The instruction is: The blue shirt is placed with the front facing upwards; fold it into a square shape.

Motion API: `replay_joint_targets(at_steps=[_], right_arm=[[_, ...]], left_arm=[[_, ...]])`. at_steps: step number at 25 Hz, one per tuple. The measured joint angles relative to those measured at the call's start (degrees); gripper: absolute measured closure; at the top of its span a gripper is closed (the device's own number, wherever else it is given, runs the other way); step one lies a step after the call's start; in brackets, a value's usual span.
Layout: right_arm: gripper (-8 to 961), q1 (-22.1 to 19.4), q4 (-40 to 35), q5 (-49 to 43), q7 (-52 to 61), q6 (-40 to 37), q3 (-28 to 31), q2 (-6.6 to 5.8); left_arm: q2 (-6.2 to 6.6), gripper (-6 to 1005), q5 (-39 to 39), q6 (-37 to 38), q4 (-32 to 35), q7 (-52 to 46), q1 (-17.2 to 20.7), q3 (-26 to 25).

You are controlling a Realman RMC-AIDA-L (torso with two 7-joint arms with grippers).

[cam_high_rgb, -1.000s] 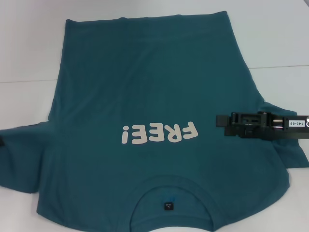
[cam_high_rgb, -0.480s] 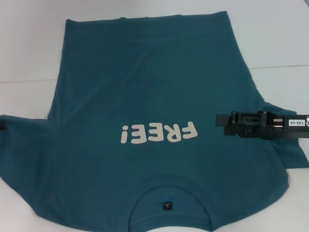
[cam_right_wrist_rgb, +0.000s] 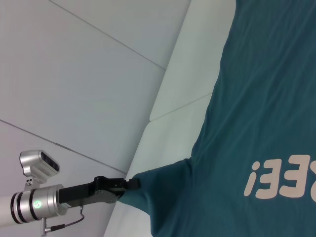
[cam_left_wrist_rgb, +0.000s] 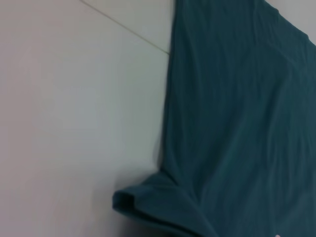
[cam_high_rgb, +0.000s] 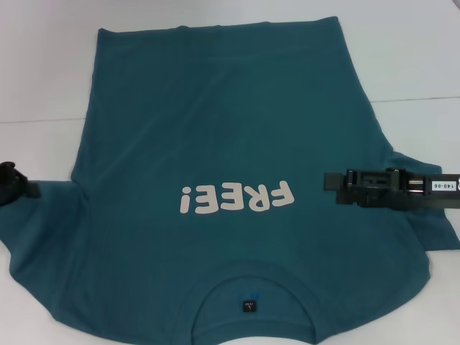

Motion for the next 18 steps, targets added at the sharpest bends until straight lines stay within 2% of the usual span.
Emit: replay_joint_targets(at_steps=[5,12,18], right_arm=[[109,-0.5,0.0,0.0,-0.5,0.1,0.0,-0.21],[112,-0.7,-0.4,0.0,-0.8,0.2,0.9,-0.74],[115,-0.4,-0.6,0.1,-0.9,0.2,2.0,-1.14]], left_arm=[[-0.39,980,-0.4,1.0,-0.2,-3.7,-1.3,1.4],[-3.88,979,-0.5,-0.3,-0.1,-5.3,-4.7,1.3],[-5.16,980,-0.3,-3.2,-1.4,-6.5,-7.8,2.4]])
